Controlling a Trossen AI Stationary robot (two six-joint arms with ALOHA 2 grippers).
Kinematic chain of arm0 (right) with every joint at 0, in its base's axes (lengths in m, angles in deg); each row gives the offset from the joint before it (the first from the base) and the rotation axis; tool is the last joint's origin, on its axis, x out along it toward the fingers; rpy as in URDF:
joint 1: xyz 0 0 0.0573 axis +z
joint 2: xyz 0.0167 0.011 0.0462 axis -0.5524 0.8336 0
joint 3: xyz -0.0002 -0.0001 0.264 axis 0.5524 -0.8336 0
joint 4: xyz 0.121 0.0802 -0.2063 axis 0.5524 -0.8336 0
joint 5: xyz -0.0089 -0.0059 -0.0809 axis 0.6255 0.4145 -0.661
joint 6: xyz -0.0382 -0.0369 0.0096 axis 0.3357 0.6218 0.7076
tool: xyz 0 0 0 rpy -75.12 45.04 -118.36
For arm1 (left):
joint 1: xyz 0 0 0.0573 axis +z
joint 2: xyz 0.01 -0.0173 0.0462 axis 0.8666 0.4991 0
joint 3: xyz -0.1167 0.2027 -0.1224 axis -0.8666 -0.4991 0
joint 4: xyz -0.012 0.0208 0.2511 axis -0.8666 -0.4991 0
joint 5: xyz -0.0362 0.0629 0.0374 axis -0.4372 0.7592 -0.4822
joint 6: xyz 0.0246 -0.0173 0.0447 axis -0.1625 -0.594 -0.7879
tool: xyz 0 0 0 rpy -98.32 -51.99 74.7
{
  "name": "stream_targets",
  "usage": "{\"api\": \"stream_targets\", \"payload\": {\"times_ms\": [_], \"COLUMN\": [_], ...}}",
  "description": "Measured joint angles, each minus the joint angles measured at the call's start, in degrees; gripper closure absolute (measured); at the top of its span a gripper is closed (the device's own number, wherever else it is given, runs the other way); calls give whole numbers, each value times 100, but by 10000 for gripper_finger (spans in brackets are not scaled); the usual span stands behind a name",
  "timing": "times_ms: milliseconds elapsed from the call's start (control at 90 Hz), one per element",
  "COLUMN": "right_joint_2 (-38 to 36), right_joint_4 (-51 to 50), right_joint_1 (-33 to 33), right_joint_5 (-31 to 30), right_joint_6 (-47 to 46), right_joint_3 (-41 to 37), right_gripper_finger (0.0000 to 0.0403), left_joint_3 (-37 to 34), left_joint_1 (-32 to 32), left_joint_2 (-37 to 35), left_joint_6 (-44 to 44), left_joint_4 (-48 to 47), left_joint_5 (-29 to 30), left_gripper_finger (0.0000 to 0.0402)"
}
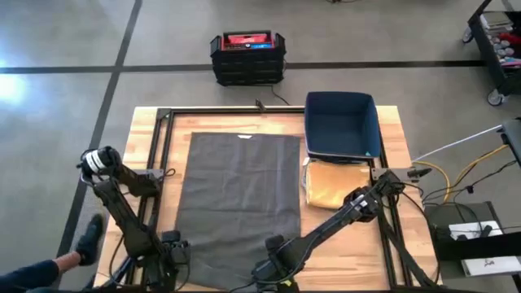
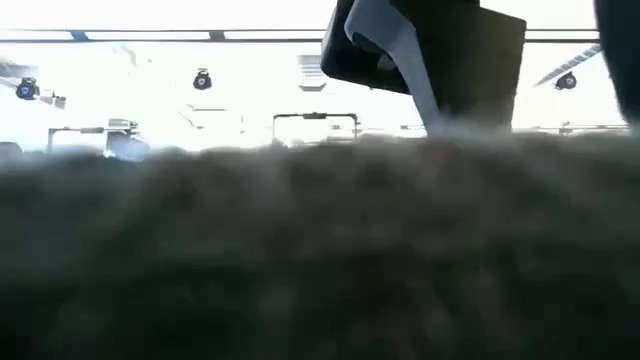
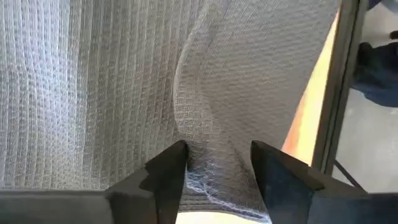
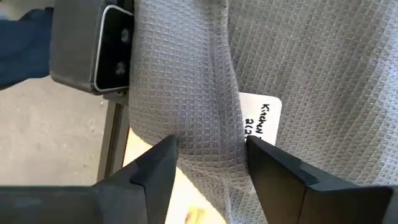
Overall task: Fold towel
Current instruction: Fold the gray kitchen towel
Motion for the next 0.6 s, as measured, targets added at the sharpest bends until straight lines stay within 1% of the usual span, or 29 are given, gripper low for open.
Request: {"api": "stream_targets", "payload": {"times_ms": [211,300,344,422,467,600], "right_joint_2": [0,0,0,0,0,0], "right_joint_4": [7,5,12,11,6,-12], "right_joint_1": [0,15,21,31,39,39], "right_joint_5": [-42,-42,-42,-113,-180,-193], "right_joint_6": [-2,-3,1,58,74,165], "right_joint_3": [-2,-12,-30,-76,-104,-155], "right_gripper_finger": [219,221,228,252,273,358], "left_joint_3": [-49,-76,-78,-77,-78,-78], "left_joint_1": [2,2,2,2,2,2], "left_joint_2": [0,0,0,0,0,-10], "left_joint_6": [-54,-62,-57,-28,-4,171], "left_joint_4": [123,208,214,221,216,204], "left_joint_5": [14,14,14,18,39,92], "left_gripper_finger": [272,300,323,372,389,392]}}
